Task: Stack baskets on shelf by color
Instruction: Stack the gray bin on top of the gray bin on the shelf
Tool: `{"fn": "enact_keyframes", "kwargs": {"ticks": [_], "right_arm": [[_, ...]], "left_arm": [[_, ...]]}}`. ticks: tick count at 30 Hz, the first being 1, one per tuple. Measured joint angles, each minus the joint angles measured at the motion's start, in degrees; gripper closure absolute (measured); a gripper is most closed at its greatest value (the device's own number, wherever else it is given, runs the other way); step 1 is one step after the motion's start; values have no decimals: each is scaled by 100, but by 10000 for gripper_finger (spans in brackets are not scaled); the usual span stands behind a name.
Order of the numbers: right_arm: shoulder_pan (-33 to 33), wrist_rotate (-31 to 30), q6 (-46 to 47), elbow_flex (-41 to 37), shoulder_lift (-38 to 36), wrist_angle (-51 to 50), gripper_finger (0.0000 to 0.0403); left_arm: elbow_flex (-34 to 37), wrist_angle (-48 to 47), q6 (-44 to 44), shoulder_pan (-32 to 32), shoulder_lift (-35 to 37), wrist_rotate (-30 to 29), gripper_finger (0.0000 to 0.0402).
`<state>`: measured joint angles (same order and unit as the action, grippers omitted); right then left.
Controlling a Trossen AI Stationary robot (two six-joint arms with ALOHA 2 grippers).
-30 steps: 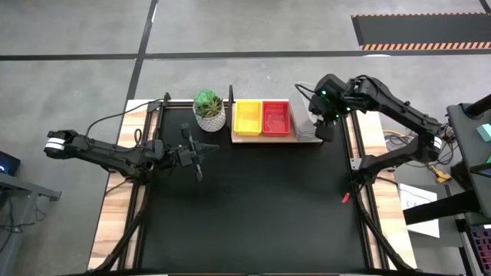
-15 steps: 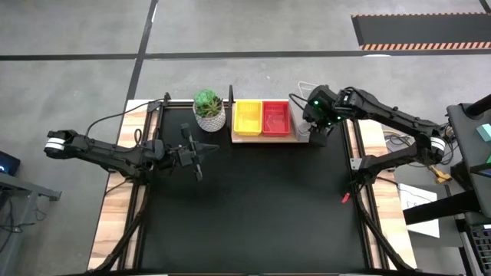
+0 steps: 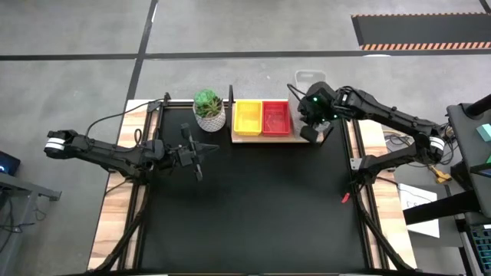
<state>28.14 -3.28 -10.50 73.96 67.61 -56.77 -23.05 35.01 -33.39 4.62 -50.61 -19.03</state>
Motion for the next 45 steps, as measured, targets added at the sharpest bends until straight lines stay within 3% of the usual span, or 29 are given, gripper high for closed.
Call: {"fn": "enact_keyframes", "kwargs": {"ticks": [9,21,34,45], "right_arm": [[0,-444,223,463,61,-392,390],[2,-398,49,463,832,-642,390],[0,246,610,725,1613,-1132,391],[-13,622,1142,891,1786,-1288,391]], "left_arm": [[0,-5,0,4,0,0,402],[0,-5,0,2,0,0,402],[0,-136,0,0,0,0,402],[0,-116,0,0,0,0,402]]}}
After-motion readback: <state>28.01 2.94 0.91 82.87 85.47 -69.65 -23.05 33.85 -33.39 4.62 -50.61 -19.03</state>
